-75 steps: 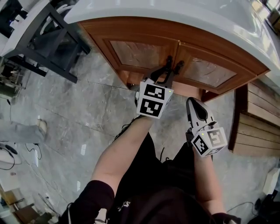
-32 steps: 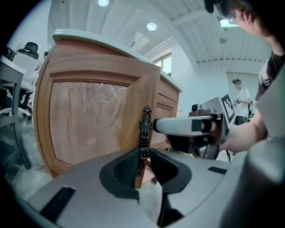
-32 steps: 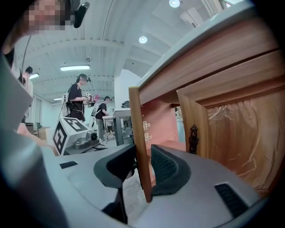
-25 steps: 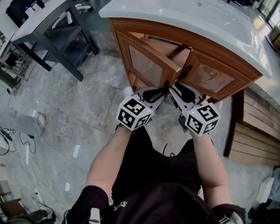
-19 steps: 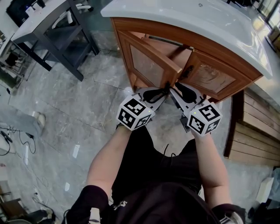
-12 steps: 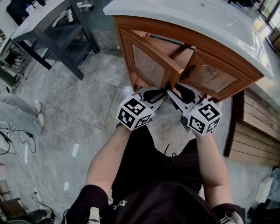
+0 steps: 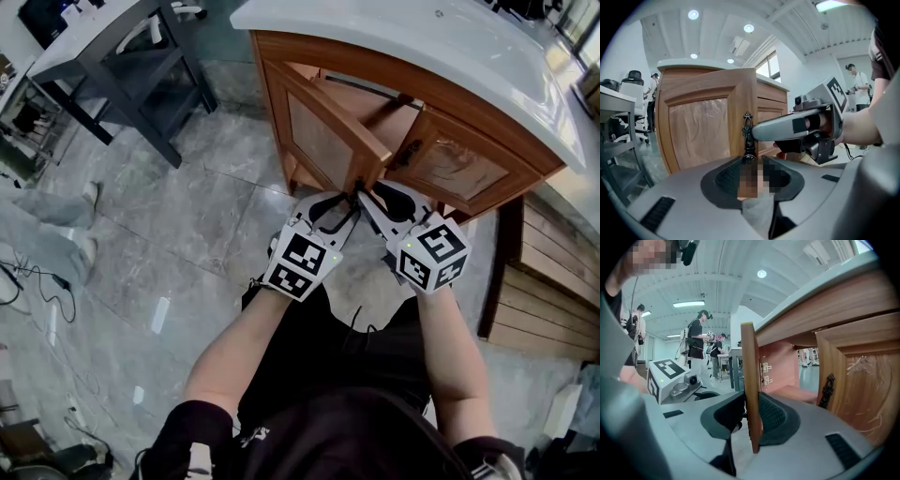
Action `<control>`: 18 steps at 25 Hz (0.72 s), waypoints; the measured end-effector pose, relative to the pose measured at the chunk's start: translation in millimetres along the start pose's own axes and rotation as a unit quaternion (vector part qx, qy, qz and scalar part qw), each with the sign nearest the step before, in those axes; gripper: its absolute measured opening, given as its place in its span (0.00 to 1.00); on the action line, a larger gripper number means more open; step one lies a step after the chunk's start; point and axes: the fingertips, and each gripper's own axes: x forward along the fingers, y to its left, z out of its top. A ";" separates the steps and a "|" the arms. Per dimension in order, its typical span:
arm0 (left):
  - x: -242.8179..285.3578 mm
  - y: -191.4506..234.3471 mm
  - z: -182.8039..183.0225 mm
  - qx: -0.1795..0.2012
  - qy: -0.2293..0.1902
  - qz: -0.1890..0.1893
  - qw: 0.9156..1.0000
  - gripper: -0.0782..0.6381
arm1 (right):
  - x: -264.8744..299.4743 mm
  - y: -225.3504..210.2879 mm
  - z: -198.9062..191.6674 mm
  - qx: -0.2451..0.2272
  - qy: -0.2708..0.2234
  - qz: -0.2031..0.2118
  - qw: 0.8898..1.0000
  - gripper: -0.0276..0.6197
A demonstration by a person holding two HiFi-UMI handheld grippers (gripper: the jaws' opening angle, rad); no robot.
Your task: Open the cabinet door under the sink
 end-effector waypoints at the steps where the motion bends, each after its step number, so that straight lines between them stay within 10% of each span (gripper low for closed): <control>1: -4.2 -1.8 -0.3 -0.003 -0.002 0.010 1.000 0.31 | -0.2 2.1 -0.1 0.001 0.000 0.001 1.000 0.19; 18: -49.0 6.1 -15.6 -0.040 0.010 0.046 0.998 0.32 | 5.5 48.6 -1.3 0.015 0.003 0.039 0.999 0.20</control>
